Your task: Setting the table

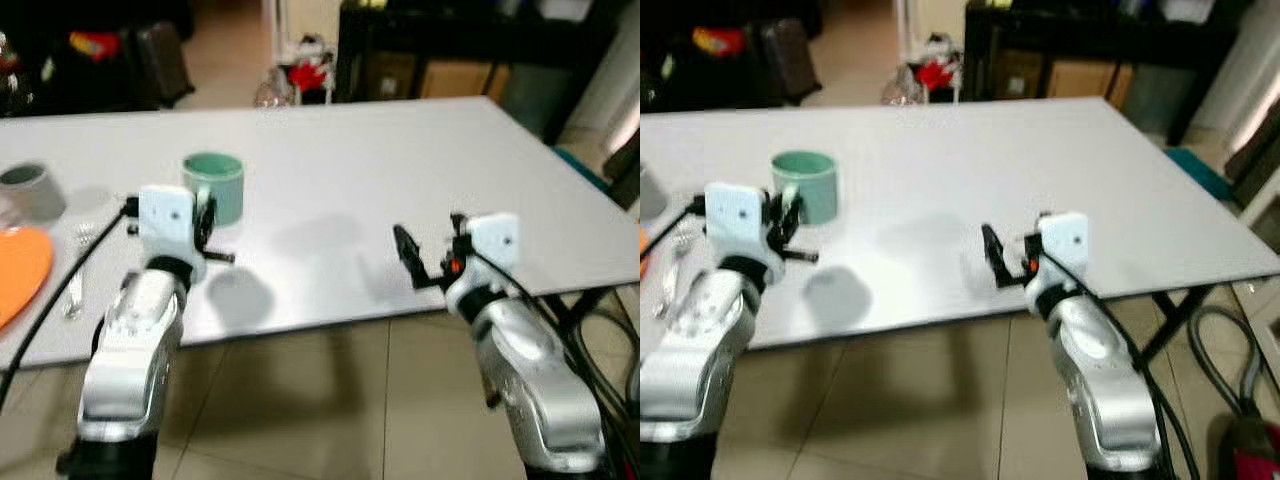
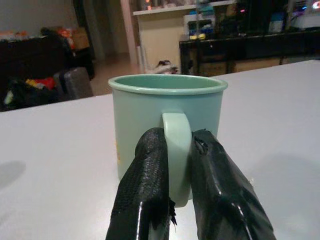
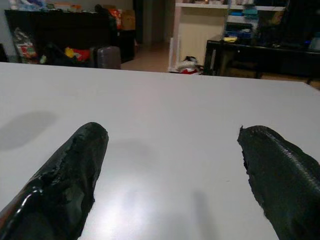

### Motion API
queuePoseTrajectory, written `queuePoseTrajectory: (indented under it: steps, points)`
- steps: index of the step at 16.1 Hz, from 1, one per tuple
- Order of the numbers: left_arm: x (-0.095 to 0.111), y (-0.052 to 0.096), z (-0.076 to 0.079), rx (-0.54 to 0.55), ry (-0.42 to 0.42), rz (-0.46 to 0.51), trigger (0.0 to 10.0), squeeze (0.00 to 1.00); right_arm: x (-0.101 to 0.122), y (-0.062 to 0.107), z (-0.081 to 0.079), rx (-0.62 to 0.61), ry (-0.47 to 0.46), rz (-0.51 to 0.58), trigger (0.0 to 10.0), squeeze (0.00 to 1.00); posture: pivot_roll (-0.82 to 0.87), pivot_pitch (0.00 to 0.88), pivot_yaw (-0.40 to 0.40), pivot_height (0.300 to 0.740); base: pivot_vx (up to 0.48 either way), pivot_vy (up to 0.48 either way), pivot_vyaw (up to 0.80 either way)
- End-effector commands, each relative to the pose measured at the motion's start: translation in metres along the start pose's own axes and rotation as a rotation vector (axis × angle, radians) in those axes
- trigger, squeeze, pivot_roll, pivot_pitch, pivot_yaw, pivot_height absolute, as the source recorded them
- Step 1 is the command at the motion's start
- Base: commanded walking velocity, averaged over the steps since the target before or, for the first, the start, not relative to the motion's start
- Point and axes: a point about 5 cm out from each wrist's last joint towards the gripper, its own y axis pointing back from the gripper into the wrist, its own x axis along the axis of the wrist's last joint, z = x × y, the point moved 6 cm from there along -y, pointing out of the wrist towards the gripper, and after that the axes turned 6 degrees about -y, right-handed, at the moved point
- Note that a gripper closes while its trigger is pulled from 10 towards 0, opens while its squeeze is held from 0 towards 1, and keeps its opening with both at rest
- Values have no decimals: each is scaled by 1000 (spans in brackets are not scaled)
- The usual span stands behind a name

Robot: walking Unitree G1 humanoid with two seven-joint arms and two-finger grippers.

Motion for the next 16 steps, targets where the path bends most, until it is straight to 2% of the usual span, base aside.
queuePoseTrajectory:
  steps: [1,3,6,7,9,10,15,16]
  points:
    - [6,-1,10,-27,1,17,10000,0,3,3,6,-21,23,6,10000,0,-78,0,-1,740,300,0,544]
    - [5,0,10,-29,0,16,10000,0,1,4,7,-25,20,0,10000,0,-80,0,0,740,302,0,481]
    - [4,1,10,-29,0,13,10000,0,0,5,6,-13,25,-8,10000,0,-80,0,-3,740,299,0,0]
    - [3,2,11,-27,1,10,10000,0,-2,5,0,17,33,-18,10000,0,-79,0,-5,740,292,0,0]
    - [2,2,12,-29,1,7,10000,0,-4,5,-1,23,45,-25,10000,0,-80,0,-3,740,292,0,609]
    - [2,2,16,-45,2,4,10000,0,-5,8,7,-23,-21,-25,10000,0,-82,0,4,740,289,0,0]
    - [-1,-5,30,-115,-9,0,10000,0,-5,17,16,-57,-8,-31,10000,0,-120,0,33,740,292,0,0]
    - [-1,-10,37,-142,-18,4,10000,0,-5,21,18,-60,-6,-34,10000,0,-139,0,35,740,281,0,0]
